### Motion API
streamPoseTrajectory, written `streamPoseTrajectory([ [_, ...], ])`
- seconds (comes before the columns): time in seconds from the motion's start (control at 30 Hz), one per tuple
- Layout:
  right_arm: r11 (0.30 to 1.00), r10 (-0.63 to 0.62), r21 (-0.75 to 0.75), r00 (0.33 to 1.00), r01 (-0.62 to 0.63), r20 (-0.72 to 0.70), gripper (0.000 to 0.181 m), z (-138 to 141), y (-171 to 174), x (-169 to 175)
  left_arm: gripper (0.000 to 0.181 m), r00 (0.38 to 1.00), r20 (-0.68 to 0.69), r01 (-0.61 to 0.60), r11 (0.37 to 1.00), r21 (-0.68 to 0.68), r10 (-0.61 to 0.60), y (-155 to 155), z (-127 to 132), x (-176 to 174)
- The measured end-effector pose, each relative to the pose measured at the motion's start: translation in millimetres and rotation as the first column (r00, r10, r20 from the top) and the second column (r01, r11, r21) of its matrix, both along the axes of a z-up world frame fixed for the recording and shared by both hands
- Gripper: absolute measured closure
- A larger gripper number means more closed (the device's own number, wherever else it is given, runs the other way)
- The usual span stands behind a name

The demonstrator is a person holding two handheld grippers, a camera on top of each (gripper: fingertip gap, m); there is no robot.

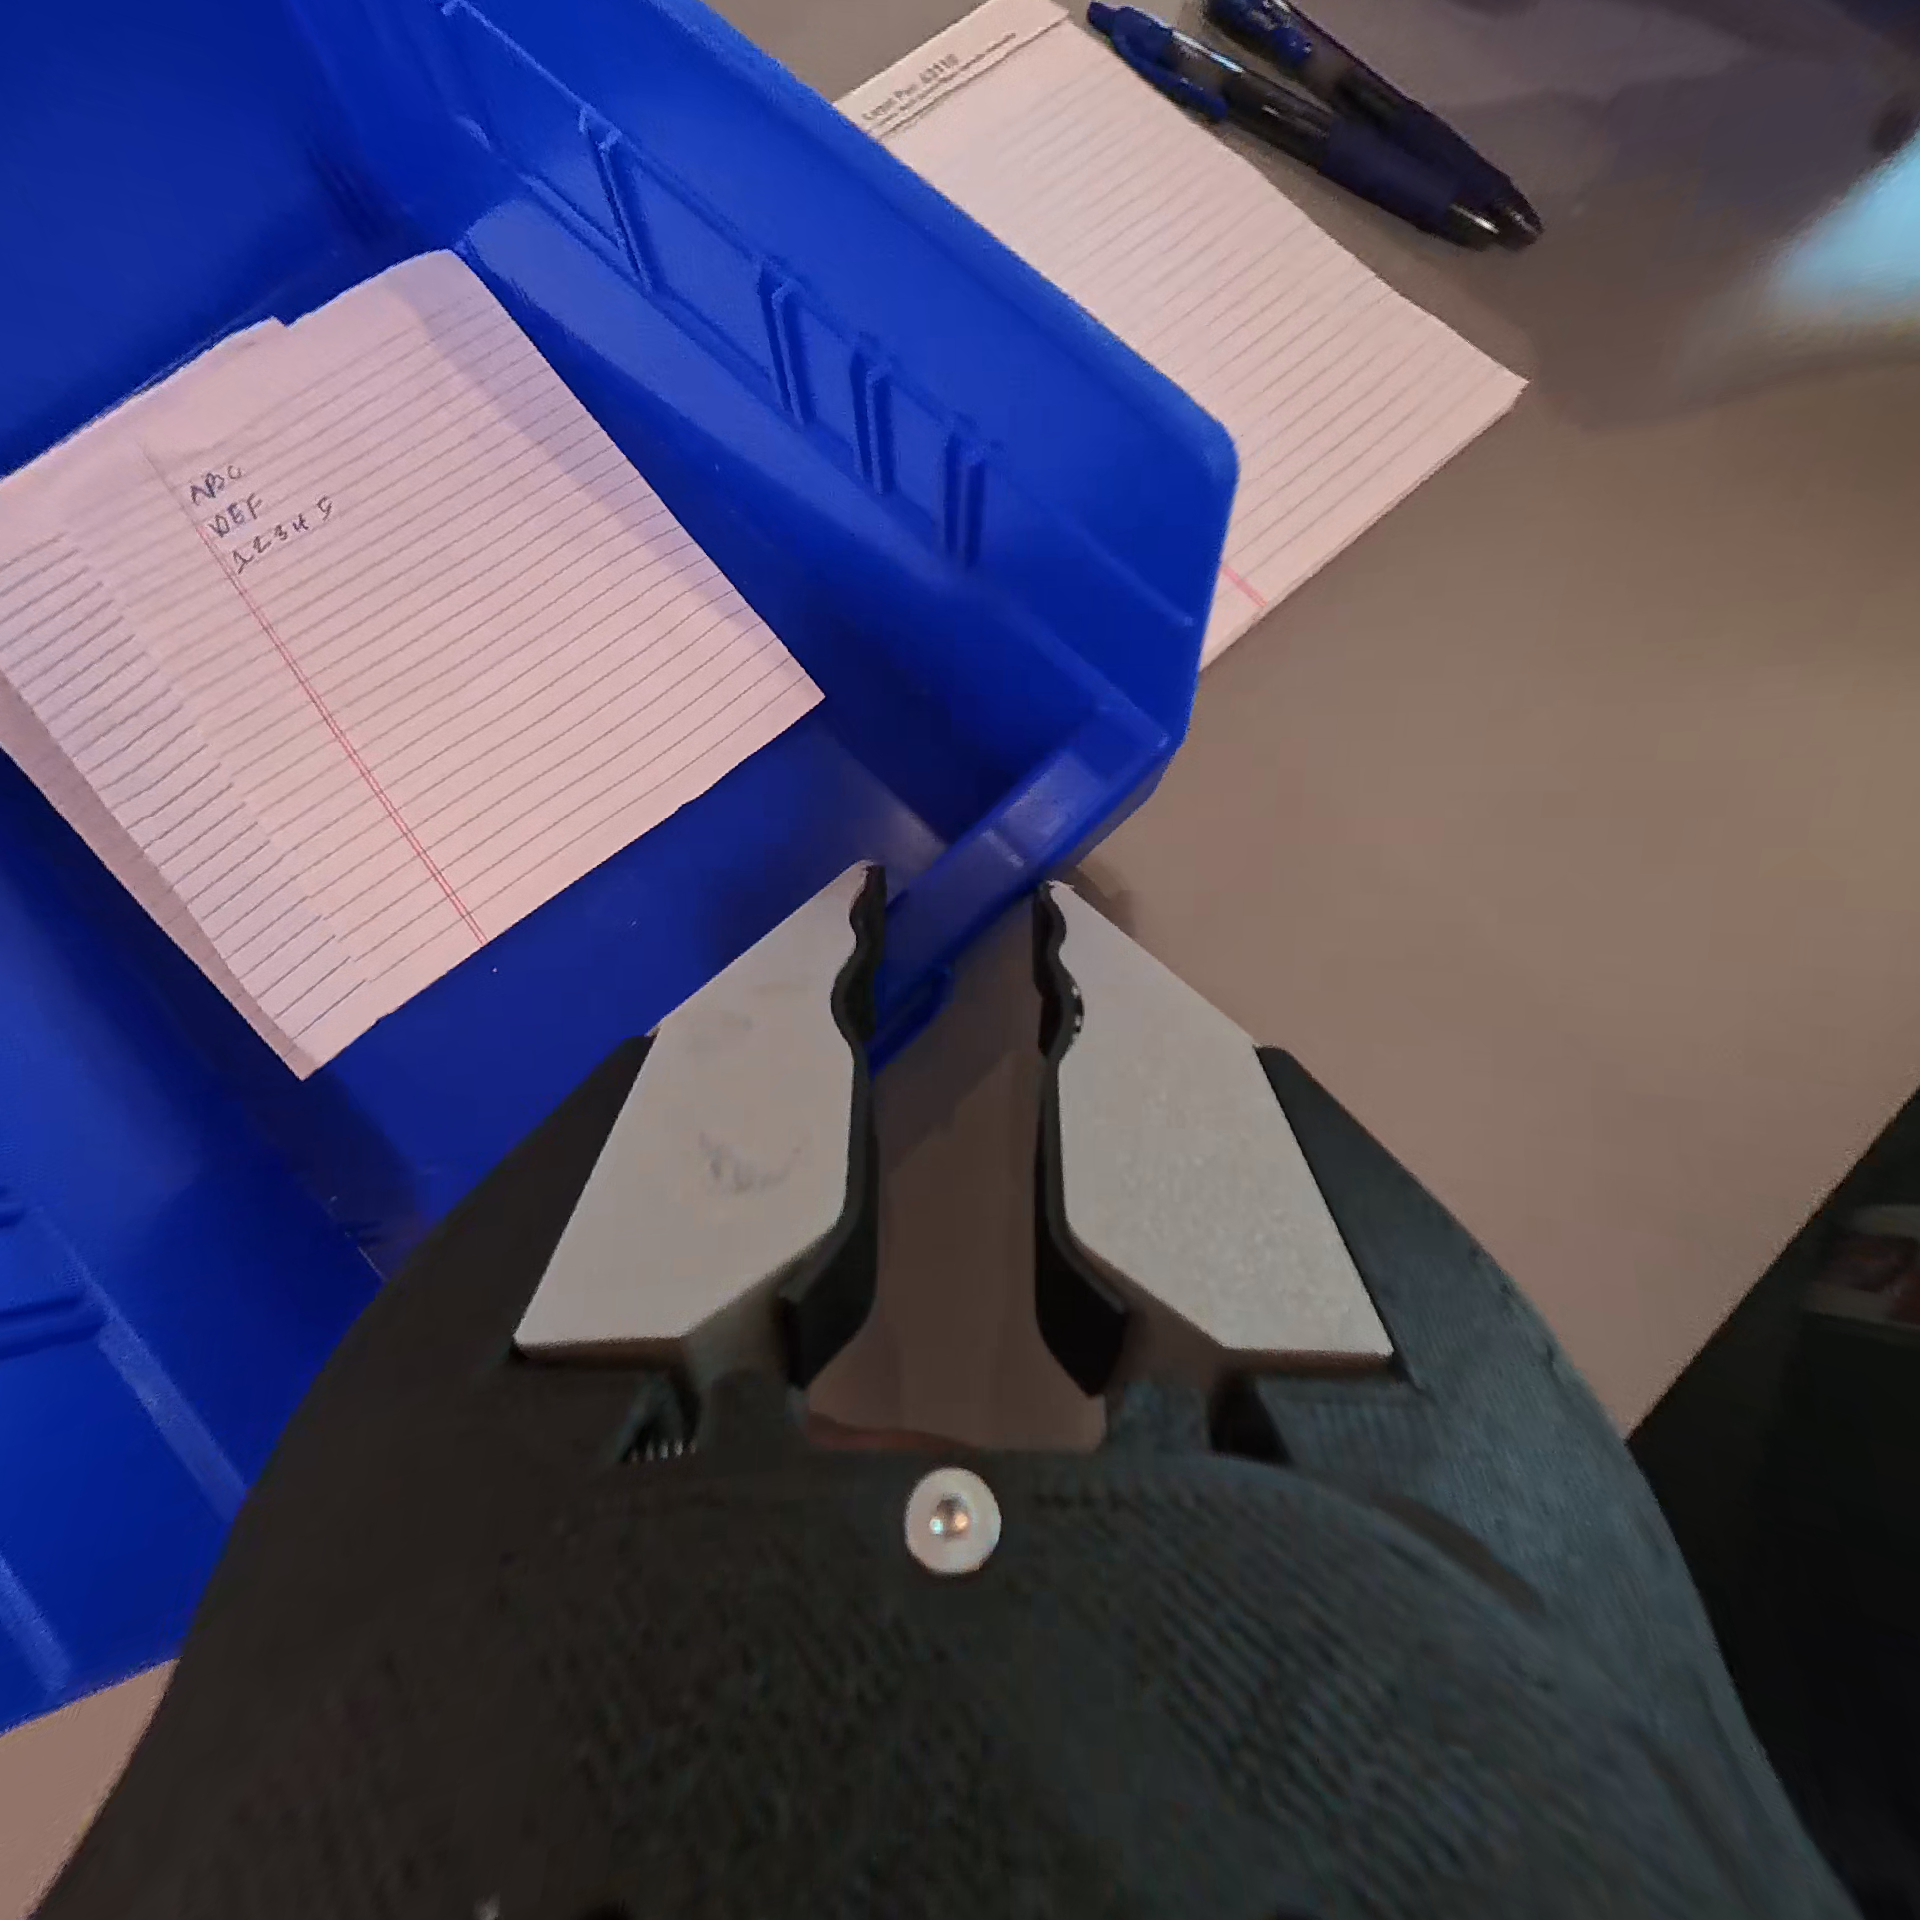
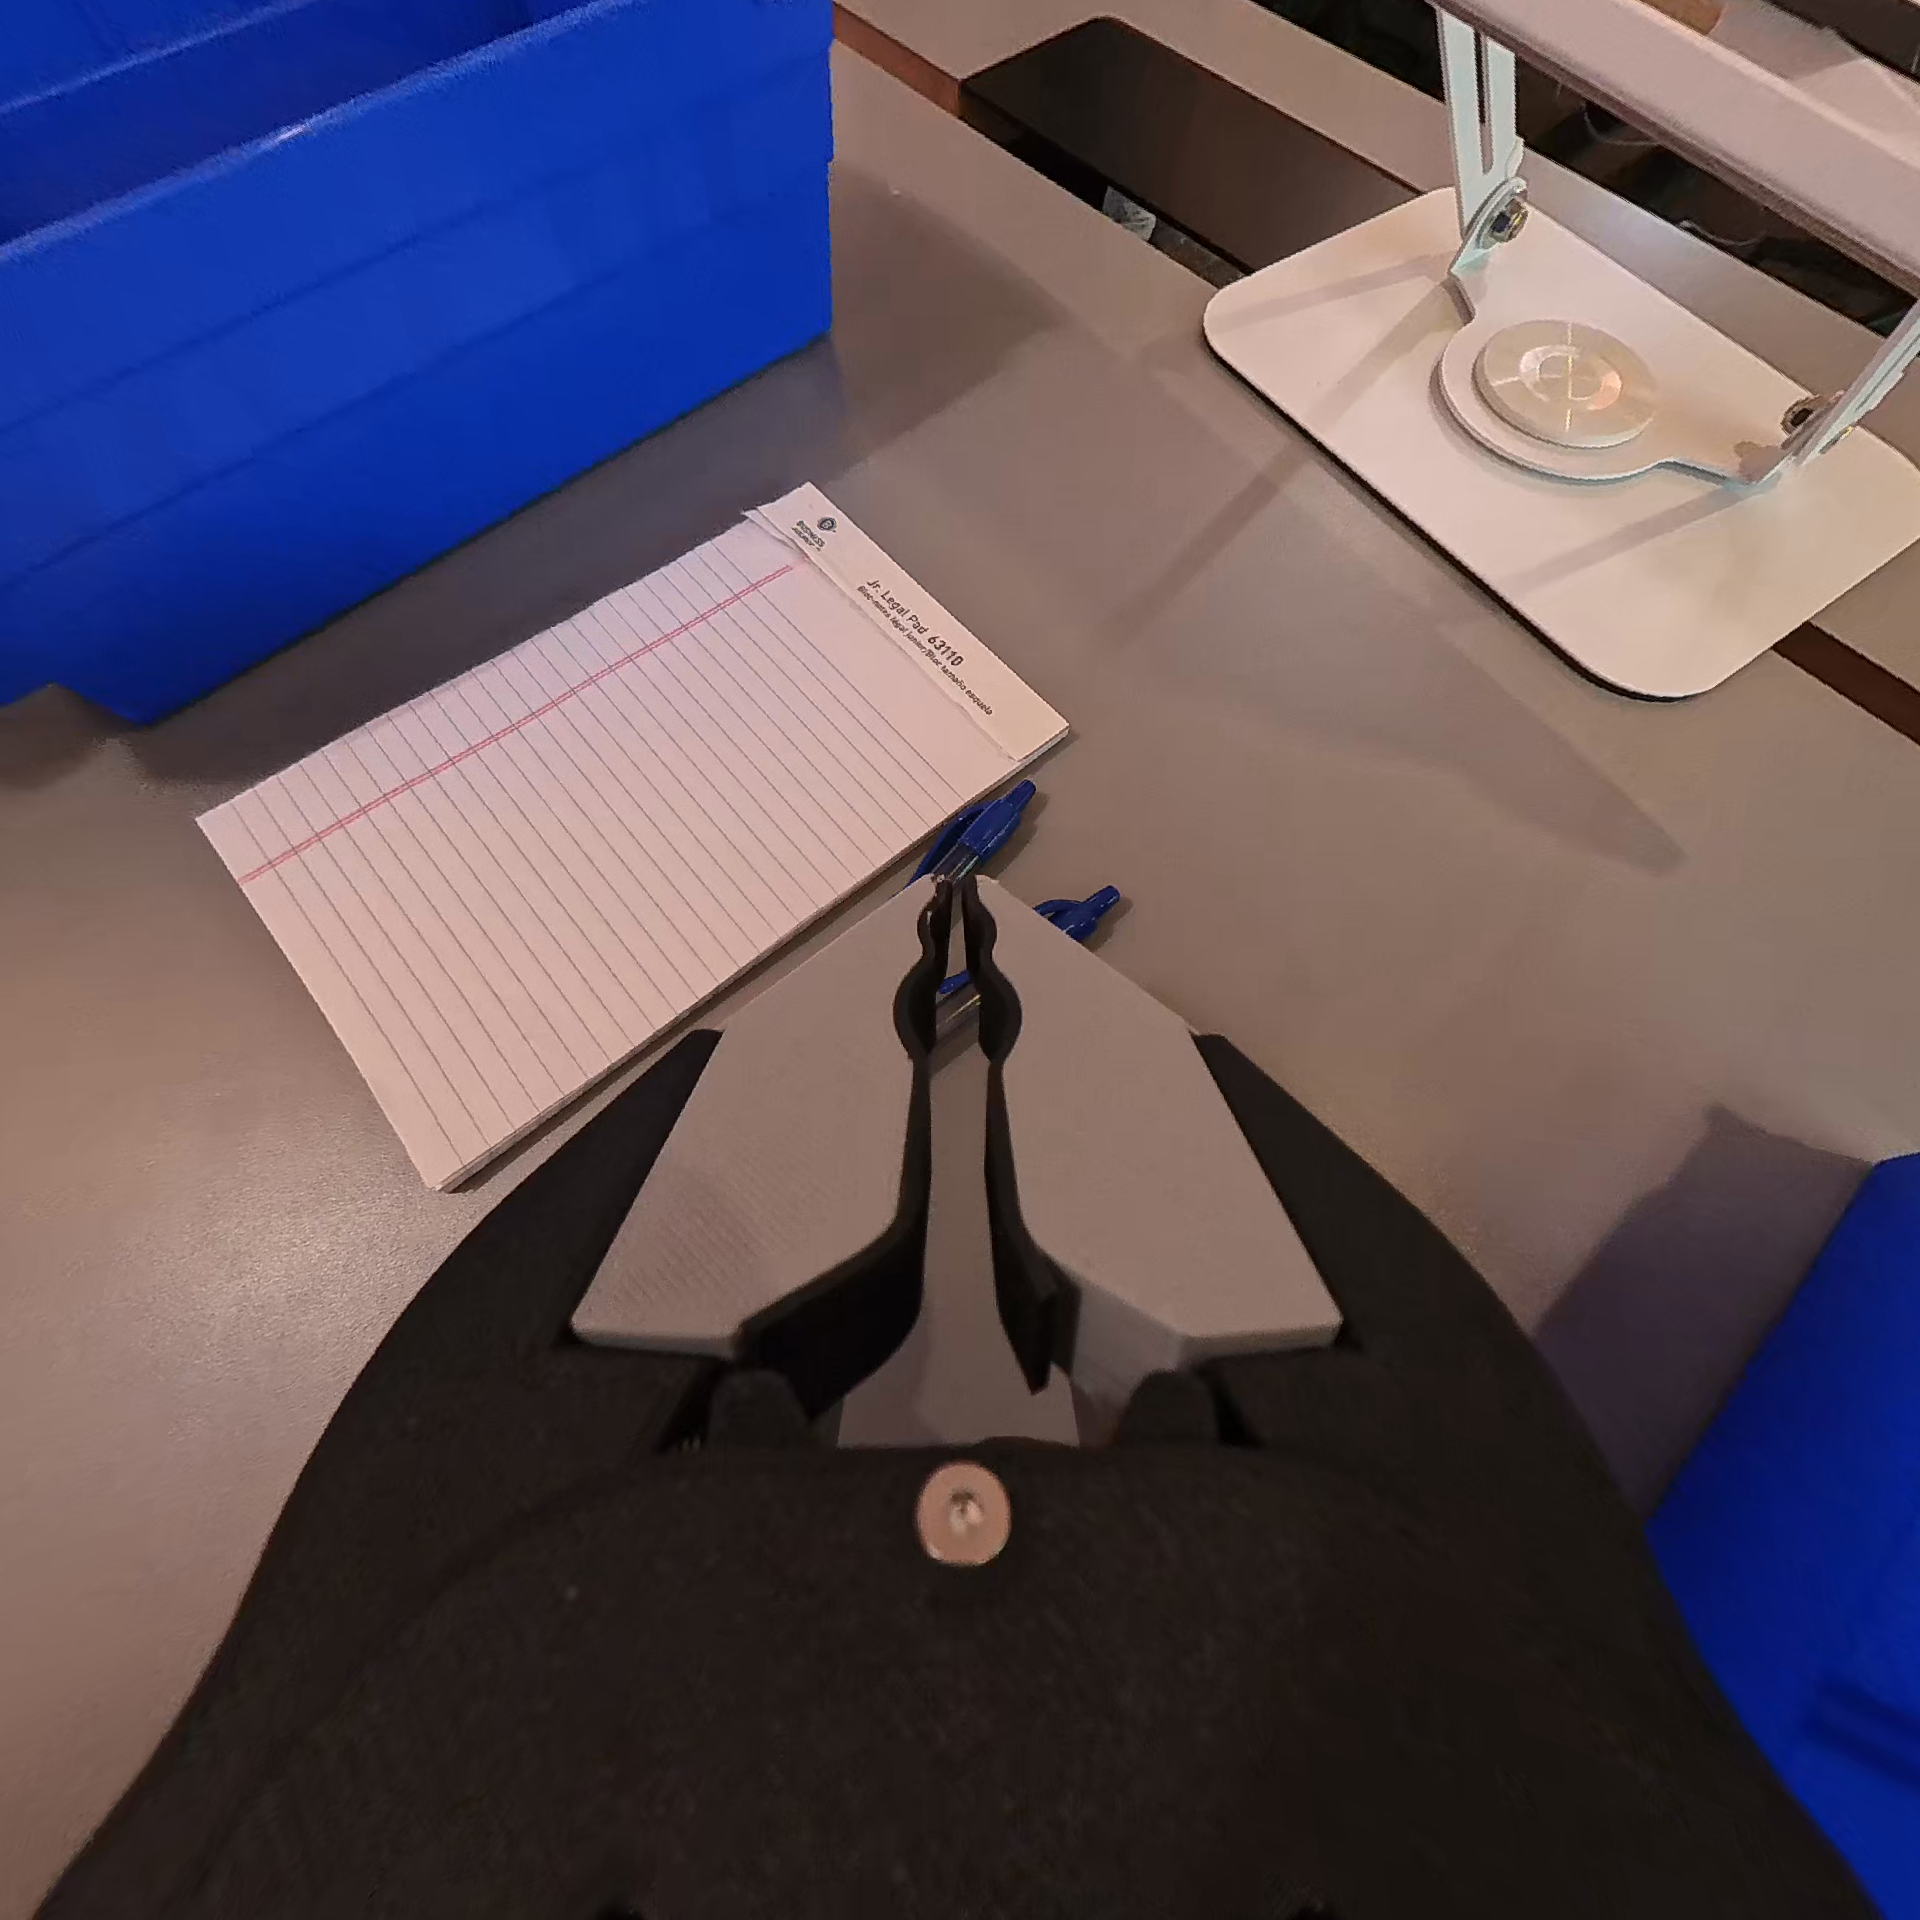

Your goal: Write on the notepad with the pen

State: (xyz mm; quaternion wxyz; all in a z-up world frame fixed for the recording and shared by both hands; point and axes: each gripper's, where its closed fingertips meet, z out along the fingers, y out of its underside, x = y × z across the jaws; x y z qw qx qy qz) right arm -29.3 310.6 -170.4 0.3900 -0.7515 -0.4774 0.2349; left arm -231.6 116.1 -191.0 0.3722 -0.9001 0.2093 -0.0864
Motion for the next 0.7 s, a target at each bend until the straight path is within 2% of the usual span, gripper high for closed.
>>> streamPoseTrajectory([
  [0.33,0.999,-0.012,-0.048,1.000,0.013,0.015,0.181,-11.6,3.6,1.9,0.153,0.998,-0.020,-0.058,0.998,-0.003,0.057,-1.1,0.0,-31.7],
  [0.53,0.999,-0.014,-0.041,0.999,0.015,0.033,0.181,-16.4,3.1,-0.8,0.152,0.985,-0.103,-0.140,0.990,0.002,0.140,-0.2,3.7,-44.9],
  [0.6,0.999,-0.020,-0.032,0.999,0.022,0.037,0.179,-16.5,3.8,-2.1,0.152,0.985,-0.100,-0.126,0.986,0.112,0.138,1.4,28.3,-27.2],
  [0.7,0.999,-0.046,-0.005,0.998,0.046,0.042,0.173,-15.0,7.1,-3.4,0.146,0.996,-0.002,-0.088,0.939,0.333,0.094,10.6,84.4,21.2],
])
